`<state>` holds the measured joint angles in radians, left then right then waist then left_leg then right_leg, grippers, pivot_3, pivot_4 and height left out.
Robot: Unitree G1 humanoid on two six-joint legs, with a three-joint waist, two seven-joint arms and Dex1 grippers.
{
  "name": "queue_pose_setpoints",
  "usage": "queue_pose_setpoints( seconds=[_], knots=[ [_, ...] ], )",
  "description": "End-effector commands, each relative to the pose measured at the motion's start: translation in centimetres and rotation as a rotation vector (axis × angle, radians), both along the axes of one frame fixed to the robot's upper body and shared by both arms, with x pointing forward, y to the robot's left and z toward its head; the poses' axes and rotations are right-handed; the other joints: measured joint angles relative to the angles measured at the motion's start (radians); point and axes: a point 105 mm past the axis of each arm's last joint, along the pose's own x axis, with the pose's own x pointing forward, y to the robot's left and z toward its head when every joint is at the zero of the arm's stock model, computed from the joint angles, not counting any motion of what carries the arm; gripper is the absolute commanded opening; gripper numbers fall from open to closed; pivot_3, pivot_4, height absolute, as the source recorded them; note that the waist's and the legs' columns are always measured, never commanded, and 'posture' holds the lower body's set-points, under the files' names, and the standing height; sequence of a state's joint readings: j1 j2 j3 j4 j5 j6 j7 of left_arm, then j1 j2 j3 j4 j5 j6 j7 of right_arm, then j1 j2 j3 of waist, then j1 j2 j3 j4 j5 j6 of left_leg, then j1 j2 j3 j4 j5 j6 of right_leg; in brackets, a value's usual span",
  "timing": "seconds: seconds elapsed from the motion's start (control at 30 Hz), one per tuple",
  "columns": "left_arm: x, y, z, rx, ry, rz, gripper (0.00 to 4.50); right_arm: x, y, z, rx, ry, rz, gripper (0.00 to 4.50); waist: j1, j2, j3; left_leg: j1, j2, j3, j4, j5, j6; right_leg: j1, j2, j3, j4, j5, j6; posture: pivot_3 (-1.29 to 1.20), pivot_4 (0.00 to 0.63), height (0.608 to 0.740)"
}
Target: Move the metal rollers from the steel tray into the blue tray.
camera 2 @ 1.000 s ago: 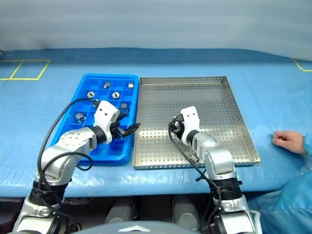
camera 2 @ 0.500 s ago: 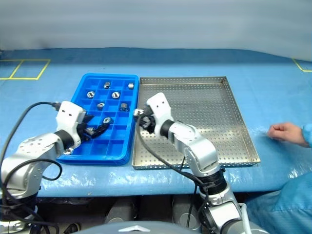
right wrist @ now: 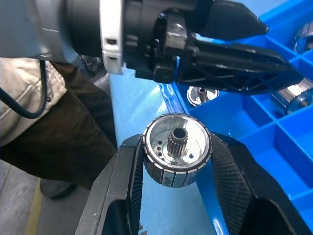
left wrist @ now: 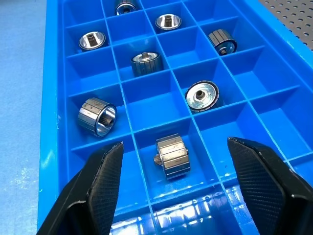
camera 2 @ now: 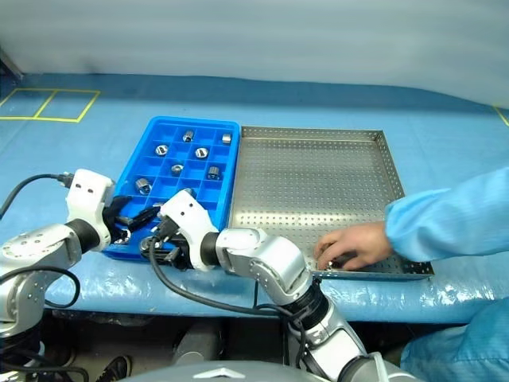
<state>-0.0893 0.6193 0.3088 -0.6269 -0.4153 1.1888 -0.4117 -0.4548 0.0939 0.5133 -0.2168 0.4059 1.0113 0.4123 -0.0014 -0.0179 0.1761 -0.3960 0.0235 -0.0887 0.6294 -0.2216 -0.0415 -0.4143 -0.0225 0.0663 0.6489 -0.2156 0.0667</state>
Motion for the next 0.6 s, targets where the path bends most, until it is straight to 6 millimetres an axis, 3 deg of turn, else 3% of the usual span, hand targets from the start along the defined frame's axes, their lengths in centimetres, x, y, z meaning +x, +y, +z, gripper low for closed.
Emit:
queue_pose_setpoints(
  seconds=[0.03, 0.43, 0.6],
  knots=[
    [-0.1, -0.9, 0.9, 0.012, -0.035, -0.037, 3.7, 0.8, 0.3, 0.5, 0.023, -0.028, -0.026, 1.67, 0.0, 0.0, 0.0, 0.0, 0.0, 0.0, 0.0, 0.0, 0.0, 0.0, 0.0, 0.0, 0.0, 0.0, 0.0, 0.19, 0.15, 0.74],
    [0.1, -1.5, 0.3, 0.003, -0.026, -0.053, 3.7, 2.3, -0.2, -0.4, -0.011, -0.041, -0.065, 1.67, -0.002, 0.0, 0.0, 0.0, 0.0, 0.0, -0.002, 0.0, 0.0, -0.001, 0.0, 0.0, 0.0, 0.0, 0.0, 0.18, 0.15, 0.74],
    [0.3, -1.9, 0.2, -0.004, -0.028, -0.062, 3.7, 2.7, -0.5, -0.3, -0.008, -0.073, -0.089, 3.36, -0.001, 0.0, 0.0, 0.0, 0.0, 0.0, -0.002, 0.0, 0.0, -0.001, 0.0, 0.0, 0.0, 0.0, 0.0, 0.17, 0.15, 0.74]
  ],
)
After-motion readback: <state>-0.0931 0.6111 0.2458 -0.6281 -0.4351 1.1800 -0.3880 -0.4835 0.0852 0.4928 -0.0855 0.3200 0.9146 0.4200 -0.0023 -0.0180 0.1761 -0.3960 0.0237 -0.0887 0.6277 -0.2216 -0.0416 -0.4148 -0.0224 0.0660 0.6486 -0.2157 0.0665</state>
